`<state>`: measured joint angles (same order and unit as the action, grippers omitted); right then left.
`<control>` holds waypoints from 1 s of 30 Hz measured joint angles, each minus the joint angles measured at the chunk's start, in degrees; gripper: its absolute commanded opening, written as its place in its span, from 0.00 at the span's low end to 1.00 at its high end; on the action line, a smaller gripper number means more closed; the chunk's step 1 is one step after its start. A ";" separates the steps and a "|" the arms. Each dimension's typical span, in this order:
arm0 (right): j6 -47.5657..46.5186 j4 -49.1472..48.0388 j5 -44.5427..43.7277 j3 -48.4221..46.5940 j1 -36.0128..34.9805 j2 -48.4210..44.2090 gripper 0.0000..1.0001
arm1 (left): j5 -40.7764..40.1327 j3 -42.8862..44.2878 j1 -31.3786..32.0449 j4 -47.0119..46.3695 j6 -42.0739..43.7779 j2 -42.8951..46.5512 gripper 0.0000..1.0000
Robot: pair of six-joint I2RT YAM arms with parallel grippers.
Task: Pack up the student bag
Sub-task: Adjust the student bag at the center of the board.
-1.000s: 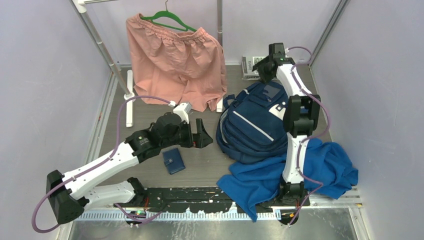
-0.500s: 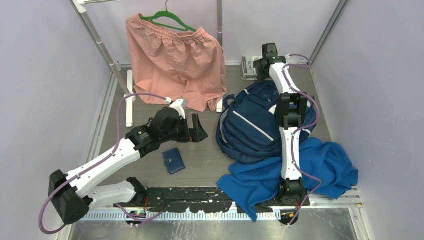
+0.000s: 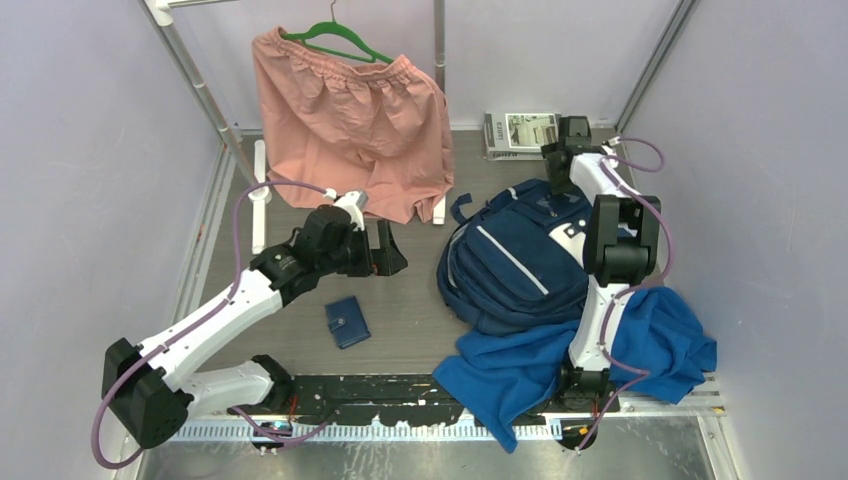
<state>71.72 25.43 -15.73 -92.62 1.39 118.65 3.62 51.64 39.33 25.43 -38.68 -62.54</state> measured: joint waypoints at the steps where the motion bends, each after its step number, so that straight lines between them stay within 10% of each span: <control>1: -0.48 -0.33 0.70 0.57 1.03 -0.59 0.78 | 0.37 0.00 -0.11 -0.02 0.11 -0.44 1.00; 19: -1.88 -3.65 17.53 -18.97 5.07 15.47 0.89 | 2.43 0.63 -0.90 -0.37 0.37 -3.13 1.00; 30: -2.73 -7.61 15.08 -14.95 5.09 13.31 0.88 | 2.45 1.86 -1.22 -0.50 0.37 -5.46 1.00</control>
<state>68.99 17.82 -0.64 -107.57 6.48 131.96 6.07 53.49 38.11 24.93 -38.30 -68.01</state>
